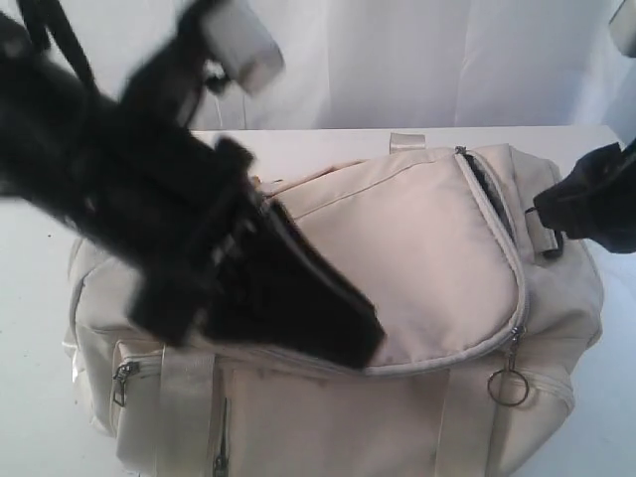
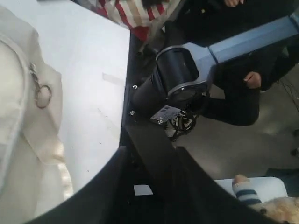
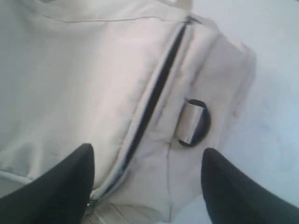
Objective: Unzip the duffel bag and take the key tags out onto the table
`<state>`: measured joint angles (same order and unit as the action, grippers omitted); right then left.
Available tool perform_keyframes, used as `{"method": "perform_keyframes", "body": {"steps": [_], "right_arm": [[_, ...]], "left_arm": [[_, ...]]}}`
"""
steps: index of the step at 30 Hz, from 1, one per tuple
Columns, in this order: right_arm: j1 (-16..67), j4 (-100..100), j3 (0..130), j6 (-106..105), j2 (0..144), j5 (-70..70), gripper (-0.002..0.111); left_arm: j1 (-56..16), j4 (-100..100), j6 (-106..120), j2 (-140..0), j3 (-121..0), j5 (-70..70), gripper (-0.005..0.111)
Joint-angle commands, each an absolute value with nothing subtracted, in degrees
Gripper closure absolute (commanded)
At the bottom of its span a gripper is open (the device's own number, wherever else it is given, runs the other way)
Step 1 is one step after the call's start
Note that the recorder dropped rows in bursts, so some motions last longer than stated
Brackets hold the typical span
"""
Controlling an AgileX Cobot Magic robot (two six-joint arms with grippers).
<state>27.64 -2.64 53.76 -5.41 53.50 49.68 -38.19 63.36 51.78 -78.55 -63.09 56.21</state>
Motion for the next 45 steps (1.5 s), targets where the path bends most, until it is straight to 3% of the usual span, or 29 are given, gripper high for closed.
{"method": "perform_keyframes", "body": {"steps": [1, 8, 11, 17, 27, 45], "right_arm": [[27.6, 2.5, 55.6, 1.7, 58.1, 55.0, 0.047], [27.6, 2.1, 57.2, 1.7, 64.6, 57.0, 0.047], [27.6, 1.1, 57.8, 1.4, 65.2, 57.1, 0.047], [27.6, -0.9, 58.8, 0.9, 65.1, 56.3, 0.047], [27.6, -4.3, 58.6, -1.8, 65.8, 54.8, 0.047], [27.6, -5.5, 58.6, -1.7, 72.3, 55.0, 0.047]], "left_arm": [[-50.2, 68.4, 55.1, -79.7, -55.5, 35.5, 0.071], [-63.8, 69.7, 57.1, -85.8, -55.4, 10.8, 0.07], [-65.8, 70.9, 57.1, -88.8, -55.9, 7.7, 0.062], [-66.7, 71.0, 57.1, -95.1, -60.8, 5.0, 0.043], [-66.7, 70.9, 57.5, -101.3, -66.0, -1.0, 0.043], [-66.3, 65.5, 57.9, -97.6, -64.8, -0.4, 0.043]]}}
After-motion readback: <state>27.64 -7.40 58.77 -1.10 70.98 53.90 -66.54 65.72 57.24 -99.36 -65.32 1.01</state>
